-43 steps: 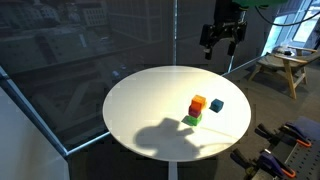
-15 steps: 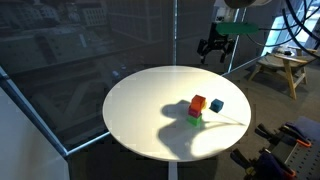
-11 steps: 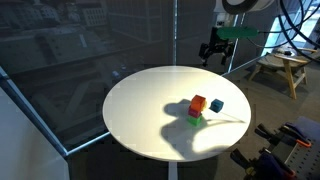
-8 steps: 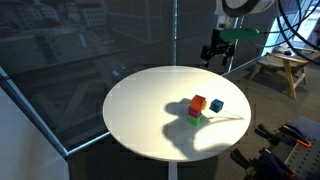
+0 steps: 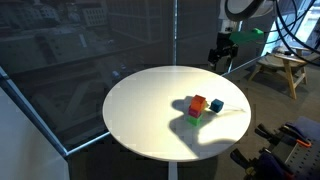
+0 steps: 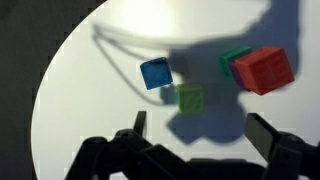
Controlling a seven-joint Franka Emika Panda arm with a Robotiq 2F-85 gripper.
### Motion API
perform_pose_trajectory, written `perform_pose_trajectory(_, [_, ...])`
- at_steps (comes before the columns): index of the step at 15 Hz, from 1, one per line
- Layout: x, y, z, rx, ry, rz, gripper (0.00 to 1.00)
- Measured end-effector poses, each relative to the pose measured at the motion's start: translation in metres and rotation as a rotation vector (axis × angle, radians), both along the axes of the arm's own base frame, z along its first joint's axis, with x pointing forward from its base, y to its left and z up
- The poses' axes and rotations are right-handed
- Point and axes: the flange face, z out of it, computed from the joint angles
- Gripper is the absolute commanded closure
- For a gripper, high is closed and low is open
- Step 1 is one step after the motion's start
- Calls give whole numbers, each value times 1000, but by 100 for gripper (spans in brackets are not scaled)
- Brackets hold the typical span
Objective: Pick up the blue block and stack it on top of the orange block
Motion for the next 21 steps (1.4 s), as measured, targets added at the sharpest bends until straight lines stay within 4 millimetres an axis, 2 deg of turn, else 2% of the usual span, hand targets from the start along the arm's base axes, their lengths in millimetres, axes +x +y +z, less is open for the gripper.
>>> perform_pose_trajectory(5, [-3, -16, -7, -5, 36, 99, 0])
perform_pose_trajectory(10, [-4, -36, -17, -39, 60, 104, 0])
perform_pose_trajectory(13, [-3, -43, -33, -40, 74, 90, 0])
perform_pose_trajectory(21, [3, -42, -78, -40, 101, 71, 0])
